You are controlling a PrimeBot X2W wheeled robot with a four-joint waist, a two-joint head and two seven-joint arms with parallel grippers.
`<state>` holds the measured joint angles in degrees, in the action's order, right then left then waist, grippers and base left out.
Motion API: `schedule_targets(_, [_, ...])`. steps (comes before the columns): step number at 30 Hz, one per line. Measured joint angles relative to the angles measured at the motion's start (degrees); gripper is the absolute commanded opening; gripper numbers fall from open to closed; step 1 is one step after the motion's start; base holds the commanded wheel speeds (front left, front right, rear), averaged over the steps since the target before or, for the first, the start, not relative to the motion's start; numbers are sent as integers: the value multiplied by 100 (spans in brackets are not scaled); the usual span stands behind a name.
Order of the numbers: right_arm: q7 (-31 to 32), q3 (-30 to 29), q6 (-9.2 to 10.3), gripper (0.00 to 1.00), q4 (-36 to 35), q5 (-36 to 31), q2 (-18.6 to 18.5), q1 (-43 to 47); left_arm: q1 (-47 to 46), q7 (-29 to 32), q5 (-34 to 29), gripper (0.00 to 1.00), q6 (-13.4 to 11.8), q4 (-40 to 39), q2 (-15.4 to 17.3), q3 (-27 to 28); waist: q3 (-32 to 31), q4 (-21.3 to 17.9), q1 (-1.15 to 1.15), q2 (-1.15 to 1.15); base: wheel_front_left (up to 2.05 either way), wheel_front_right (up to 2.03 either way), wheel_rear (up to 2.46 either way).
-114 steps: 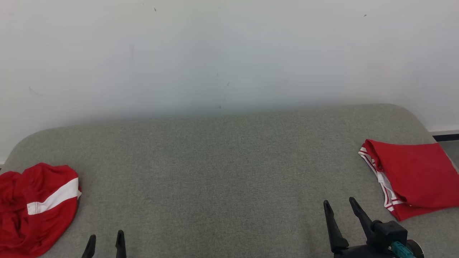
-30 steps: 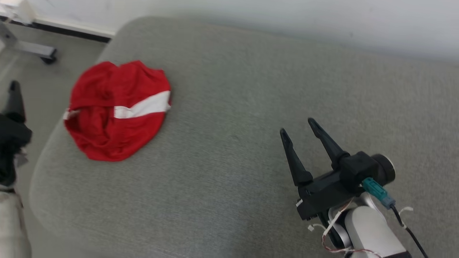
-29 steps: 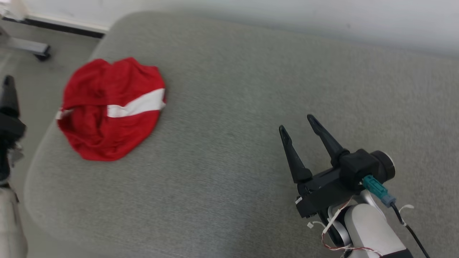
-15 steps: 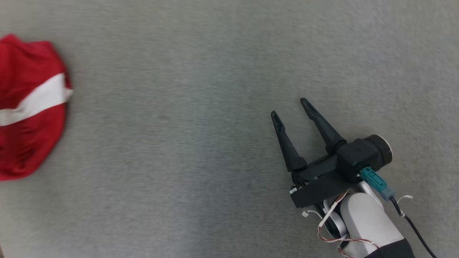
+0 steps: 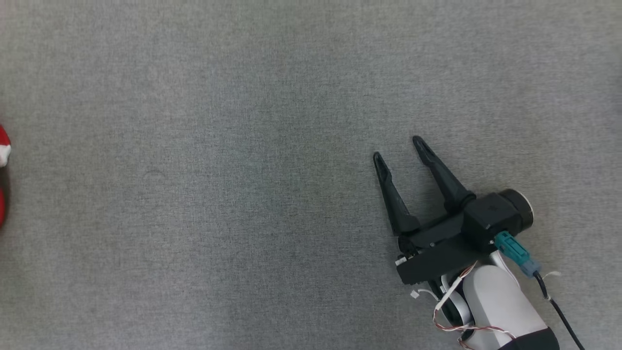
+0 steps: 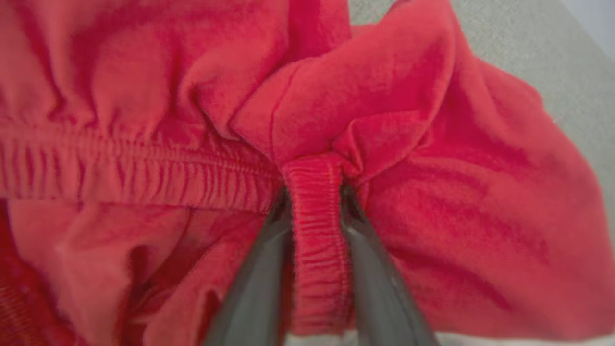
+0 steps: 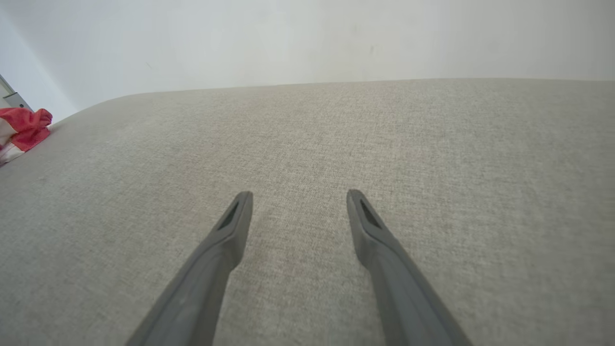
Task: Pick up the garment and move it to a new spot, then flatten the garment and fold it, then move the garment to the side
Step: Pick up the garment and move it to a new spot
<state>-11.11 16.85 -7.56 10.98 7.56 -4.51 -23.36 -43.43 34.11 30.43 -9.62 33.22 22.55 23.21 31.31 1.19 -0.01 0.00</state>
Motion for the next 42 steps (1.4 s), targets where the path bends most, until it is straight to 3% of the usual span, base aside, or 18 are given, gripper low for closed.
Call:
schedule_targets(7, [-121, 0, 0, 100, 361, 180, 57, 240, 51, -194, 132, 0, 675, -82, 137, -102, -462, -59, 1, 1, 0, 0, 0])
schedule_targets(11, [-204, 37, 0, 100, 581, 315, 100, 425, -175, -227, 136, 0, 1133, -247, 332, -330, -903, -51, 0, 0, 0, 0, 0])
schedule_targets(14, [-256, 48, 0, 100, 771, 414, 133, 632, -356, -104, 134, 0, 1355, -470, 290, -643, -1300, -45, 0, 0, 0, 0, 0])
schedule_targets(23, [-307, -11, 0, 100, 971, 589, 157, 1100, -256, 683, 185, 0, 1421, -2018, -579, -1616, -2491, -198, -1, -2, 0, 0, 0])
schedule_targets(30, [-319, 5, 0, 100, 878, 662, 160, 1114, 241, 931, 339, 0, 1477, -2702, -1434, -2440, -2960, -685, -1, -2, 0, 0, 0])
schedule_targets(35, [-301, 24, 0, 100, 844, 658, 161, 1091, 798, 557, 285, 0, 1521, -2633, -1762, -2962, -3042, -1133, -1, -1, 0, 0, 0])
schedule_targets(42, [-244, -62, 0, 100, 792, 534, 158, 1032, 1336, -627, 460, 0, 1368, -1824, -1954, -3336, -2875, -1750, 0, -1, 0, 0, 0])
